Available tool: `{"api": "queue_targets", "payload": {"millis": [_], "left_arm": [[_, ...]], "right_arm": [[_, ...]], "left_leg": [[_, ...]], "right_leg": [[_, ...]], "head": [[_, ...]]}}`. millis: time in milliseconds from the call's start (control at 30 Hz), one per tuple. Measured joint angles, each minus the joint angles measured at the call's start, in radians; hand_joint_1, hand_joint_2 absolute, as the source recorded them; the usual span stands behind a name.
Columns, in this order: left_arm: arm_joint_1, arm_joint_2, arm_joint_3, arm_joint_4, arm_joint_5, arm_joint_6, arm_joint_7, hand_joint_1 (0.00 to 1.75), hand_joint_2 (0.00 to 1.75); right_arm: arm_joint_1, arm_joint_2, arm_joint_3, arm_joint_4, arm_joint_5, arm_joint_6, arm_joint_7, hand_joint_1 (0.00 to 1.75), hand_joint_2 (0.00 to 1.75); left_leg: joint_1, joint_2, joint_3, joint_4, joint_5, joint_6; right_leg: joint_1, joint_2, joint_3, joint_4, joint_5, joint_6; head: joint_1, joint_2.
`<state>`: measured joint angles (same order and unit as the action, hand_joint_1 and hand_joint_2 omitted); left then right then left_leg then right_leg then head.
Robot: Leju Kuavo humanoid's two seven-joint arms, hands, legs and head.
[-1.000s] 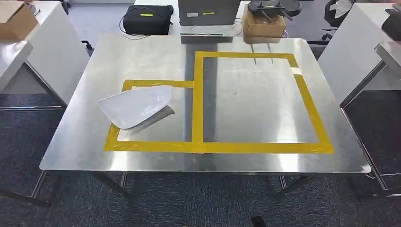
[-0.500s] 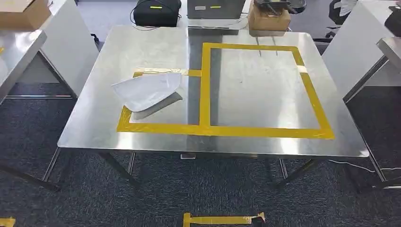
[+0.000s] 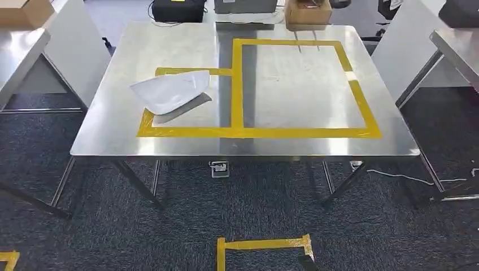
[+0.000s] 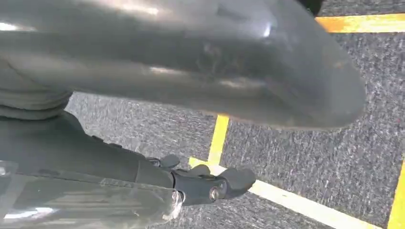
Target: Take the parts from the cabinet and place them on the table.
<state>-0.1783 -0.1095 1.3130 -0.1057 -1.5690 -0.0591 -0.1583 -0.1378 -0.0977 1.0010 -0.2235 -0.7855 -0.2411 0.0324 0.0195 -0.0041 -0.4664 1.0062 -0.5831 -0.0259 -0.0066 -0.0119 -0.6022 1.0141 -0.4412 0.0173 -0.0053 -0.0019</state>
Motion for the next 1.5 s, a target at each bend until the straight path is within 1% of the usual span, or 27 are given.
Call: {"api": "queue_targets", "payload": {"millis": [100, 200, 233, 300, 367, 400, 433, 467, 567, 600, 633, 667, 700, 767, 833, 900, 933, 967, 1100, 1133, 1167, 1233, 1267, 1333, 1433, 1467, 1500], "left_arm": [[0.001, 0.001, 0.0, 0.0, 0.0, 0.0, 0.0, 0.0, 0.0], [0.001, 0.001, 0.0, 0.0, 0.0, 0.0, 0.0, 0.0, 0.0], [0.002, 0.001, 0.0, 0.0, 0.0, 0.0, 0.0, 0.0, 0.0], [0.004, 0.001, 0.0, 0.0, 0.0, 0.0, 0.0, 0.0, 0.0], [0.004, 0.001, 0.0, 0.0, 0.0, 0.0, 0.007, 0.0, 0.0], [0.003, 0.001, -0.001, 0.0, 0.0, 0.0, 0.019, 0.0, 0.0], [0.003, 0.0, -0.004, 0.0, 0.0, 0.0, 0.024, 0.0, 0.0], [0.003, -0.001, -0.007, 0.0, 0.0, 0.0, 0.03, 0.0, 0.0], [0.003, 0.003, -0.014, 0.0, 0.0, -0.002, 0.038, 0.0, 0.0], [0.004, 0.008, -0.017, 0.0, 0.0, -0.002, 0.039, 0.0, 0.0], [0.005, 0.01, -0.021, 0.0, 0.0, -0.002, 0.041, 0.0, 0.0], [0.004, 0.012, -0.027, 0.0, 0.0, -0.003, 0.042, 0.0, 0.0], [0.004, 0.015, -0.031, 0.0, 0.0, -0.002, 0.042, 0.0, 0.0], [0.004, 0.022, -0.032, 0.0, 0.0, -0.002, 0.041, 0.0, 0.0], [0.004, 0.03, -0.039, 0.0, 0.0, -0.002, 0.039, 0.0, 0.0], [0.003, 0.04, -0.05, 0.0, 0.0, -0.002, 0.039, 0.0, 0.0], [0.001, 0.045, -0.056, 0.0, 0.0, -0.001, 0.036, 0.0, 0.0], [-0.001, 0.046, -0.058, 0.0, 0.0, 0.002, 0.027, 0.0, 0.0], [0.001, 0.058, -0.079, 0.0, 0.0, 0.015, 0.001, 0.0, 0.0], [-0.002, 0.06, -0.084, 0.0, 0.0, 0.019, -0.003, 0.0, 0.0], [-0.003, 0.063, -0.09, 0.0, 0.0, 0.021, -0.006, 0.0, 0.0], [-0.002, 0.069, -0.109, 0.0, 0.0, 0.028, -0.008, 0.0, 0.0], [-0.002, 0.073, -0.116, 0.0, 0.0, 0.03, -0.008, 0.0, 0.0], [-0.002, 0.083, -0.127, 0.0, 0.0, 0.031, 0.0, 0.0, 0.0], [-0.003, 0.092, -0.138, 0.003, 0.0, 0.032, 0.004, 0.0, 0.0], [-0.003, 0.094, -0.14, 0.006, 0.0, 0.032, 0.007, 0.0, 0.0], [-0.005, 0.1, -0.14, 0.007, 0.0, 0.034, 0.011, 0.0, 0.0]], "right_arm": [[0.006, 0.0, 0.0, 0.0, 0.0, 0.0, 0.0, 0.0, 0.0], [0.01, 0.001, 0.0, 0.0, 0.0, 0.0, 0.0, 0.0, 0.0], [0.009, 0.001, 0.0, 0.0, 0.0, 0.0, 0.0, 0.0, 0.0], [0.009, 0.001, 0.0, 0.0, 0.0, 0.0, 0.0, 0.0, 0.0], [0.009, 0.002, 0.0, 0.0, -0.003, 0.002, 0.003, 0.0, 0.0], [0.007, 0.002, 0.0, 0.0, -0.011, 0.006, 0.015, 0.0, 1.75], [0.005, 0.002, 0.0, 0.0, -0.011, 0.006, 0.021, 0.0, 1.75], [0.004, 0.003, 0.0, 0.0, -0.012, 0.006, 0.022, 0.0, 1.75], [0.002, 0.015, 0.0, 0.0, -0.013, 0.011, 0.016, 0.0, 1.75], [0.004, 0.025, 0.0, 0.0, -0.013, 0.015, 0.01, 0.0, 1.75], [0.003, 0.026, 0.0, 0.0, -0.014, 0.016, 0.005, 0.0, 1.75], [0.003, 0.032, 0.0, -0.001, -0.016, 0.017, 0.0, 0.0, 1.75], [0.003, 0.037, 0.0, -0.001, -0.02, 0.017, 0.0, 0.0, 1.75], [0.004, 0.044, 0.0, 0.0, -0.024, 0.016, 0.005, 0.0, 1.75], [0.005, 0.049, -0.001, 0.0, -0.032, 0.017, 0.008, 0.0, 1.75], [0.005, 0.05, -0.001, 0.0, -0.041, 0.02, 0.01, 0.0, 1.75], [0.004, 0.051, -0.002, 0.0, -0.043, 0.022, 0.018, 0.0, 1.75], [0.003, 0.052, -0.003, 0.001, -0.045, 0.022, 0.038, 0.0, 1.75], [0.012, 0.057, -0.003, 0.001, -0.055, 0.032, 0.096, 0.0, 1.75], [0.014, 0.058, -0.003, 0.002, -0.055, 0.035, 0.099, 0.0, 1.75], [0.016, 0.06, -0.003, 0.002, -0.055, 0.038, 0.103, 0.0, 1.75], [0.015, 0.068, -0.003, 0.002, -0.05, 0.044, 0.108, 0.0, 1.75], [0.014, 0.071, -0.003, 0.002, -0.042, 0.045, 0.114, 0.0, 1.75], [0.013, 0.079, -0.003, 0.002, -0.039, 0.045, 0.124, 0.0, 1.75], [0.012, 0.083, -0.003, 0.002, -0.029, 0.053, 0.115, 0.0, 1.75], [0.011, 0.082, -0.003, 0.002, -0.024, 0.053, 0.106, 0.0, 1.75], [0.01, 0.084, -0.003, 0.002, -0.021, 0.052, 0.098, 0.0, 1.75]], "left_leg": [[0.0, 0.003, -0.018, -0.001, 0.023, 0.034], [-0.006, 0.001, -0.056, -0.001, 0.056, 0.051], [-0.01, 0.001, -0.067, 0.0, 0.066, 0.053], [-0.018, 0.001, -0.094, 0.001, 0.085, 0.054], [-0.027, 0.003, -0.114, 0.002, 0.104, 0.054], [-0.029, 0.003, -0.12, 0.002, 0.112, 0.054], [-0.027, 0.005, -0.124, 0.002, 0.118, 0.053], [-0.033, 0.006, -0.129, 0.003, 0.127, 0.046], [-0.026, 0.014, -0.142, -0.001, 0.152, 0.027], [-0.027, 0.013, -0.152, 0.007, 0.145, 0.024], [-0.027, 0.008, -0.162, 0.019, 0.113, 0.015], [-0.022, 0.002, -0.177, 0.065, 0.05, 0.008], [-0.018, 0.001, -0.196, 0.136, -0.012, 0.001], [-0.012, 0.002, -0.225, 0.272, -0.068, -0.011], [-0.007, 0.003, -0.197, 0.279, -0.012, -0.02], [0.0, 0.005, -0.096, 0.152, 0.051, -0.028], [0.006, 0.005, -0.038, 0.07, 0.038, -0.032], [-0.001, 0.002, -0.008, 0.018, 0.017, -0.027], [0.001, 0.002, -0.03, 0.006, 0.019, 0.017], [0.002, 0.002, -0.036, 0.007, 0.027, 0.028], [0.002, 0.002, -0.045, 0.007, 0.037, 0.038], [-0.002, 0.003, -0.065, 0.008, 0.054, 0.042], [-0.005, 0.003, -0.076, 0.008, 0.063, 0.042], [-0.01, 0.005, -0.099, 0.009, 0.08, 0.042], [-0.015, 0.004, -0.117, 0.009, 0.099, 0.038], [-0.018, 0.006, -0.124, 0.01, 0.105, 0.032], [-0.013, 0.008, -0.128, 0.009, 0.114, 0.025]], "right_leg": [[-0.008, 0.003, -0.006, -0.002, 0.006, 0.018], [-0.009, 0.005, -0.045, 0.169, -0.172, 0.028], [-0.009, 0.005, -0.056, 0.238, -0.21, 0.028], [-0.008, 0.006, -0.04, 0.287, -0.2, 0.022], [0.0, 0.007, 0.045, 0.175, -0.13, 0.002], [0.008, 0.008, 0.108, 0.079, -0.108, -0.015], [0.02, 0.011, 0.159, -0.003, -0.11, -0.036], [0.019, 0.008, 0.181, -0.051, -0.117, -0.043], [0.028, 0.011, 0.169, -0.065, -0.106, -0.046], [0.013, 0.005, 0.166, -0.084, -0.086, -0.043], [0.016, 0.005, 0.157, -0.085, -0.076, -0.041], [0.015, 0.003, 0.143, -0.085, -0.067, -0.053], [0.016, 0.003, 0.128, -0.083, -0.057, -0.05], [0.017, 0.0, 0.098, -0.075, -0.039, -0.048], [0.012, -0.003, 0.065, -0.059, -0.027, -0.041], [0.006, -0.003, 0.031, -0.033, -0.02, -0.031], [0.006, -0.002, 0.018, -0.016, -0.019, -0.027], [0.009, -0.002, 0.004, -0.002, -0.019, -0.023], [0.008, 0.002, -0.007, 0.001, 0.005, 0.003], [0.006, 0.004, -0.013, 0.014, -0.025, 0.01], [0.005, 0.005, -0.025, 0.061, -0.086, 0.016], [0.001, 0.005, -0.051, 0.198, -0.189, 0.022], [0.0, 0.005, -0.058, 0.258, -0.215, 0.023], [0.0, 0.006, -0.027, 0.272, -0.183, 0.017], [0.01, 0.01, 0.124, 0.04, -0.095, -0.015], [0.016, 0.012, 0.157, -0.024, -0.109, -0.032], [0.018, 0.012, 0.163, -0.045, -0.109, -0.03]], "head": [[-0.001, 0.0], [0.02, 0.0], [0.026, 0.0], [0.038, 0.0], [0.043, 0.0], [0.045, 0.0], [0.043, 0.0], [0.042, 0.0], [0.045, 0.0], [0.047, 0.0], [0.039, 0.0], [0.029, 0.0], [0.022, 0.0], [0.018, 0.0], [0.012, 0.0], [0.006, 0.0], [0.001, 0.0], [-0.007, 0.0], [0.002, 0.0], [-0.001, 0.0], [0.011, 0.0], [0.027, 0.0], [0.032, 0.0], [0.039, 0.0], [0.047, 0.0], [0.046, 0.0], [0.042, 0.0]]}}
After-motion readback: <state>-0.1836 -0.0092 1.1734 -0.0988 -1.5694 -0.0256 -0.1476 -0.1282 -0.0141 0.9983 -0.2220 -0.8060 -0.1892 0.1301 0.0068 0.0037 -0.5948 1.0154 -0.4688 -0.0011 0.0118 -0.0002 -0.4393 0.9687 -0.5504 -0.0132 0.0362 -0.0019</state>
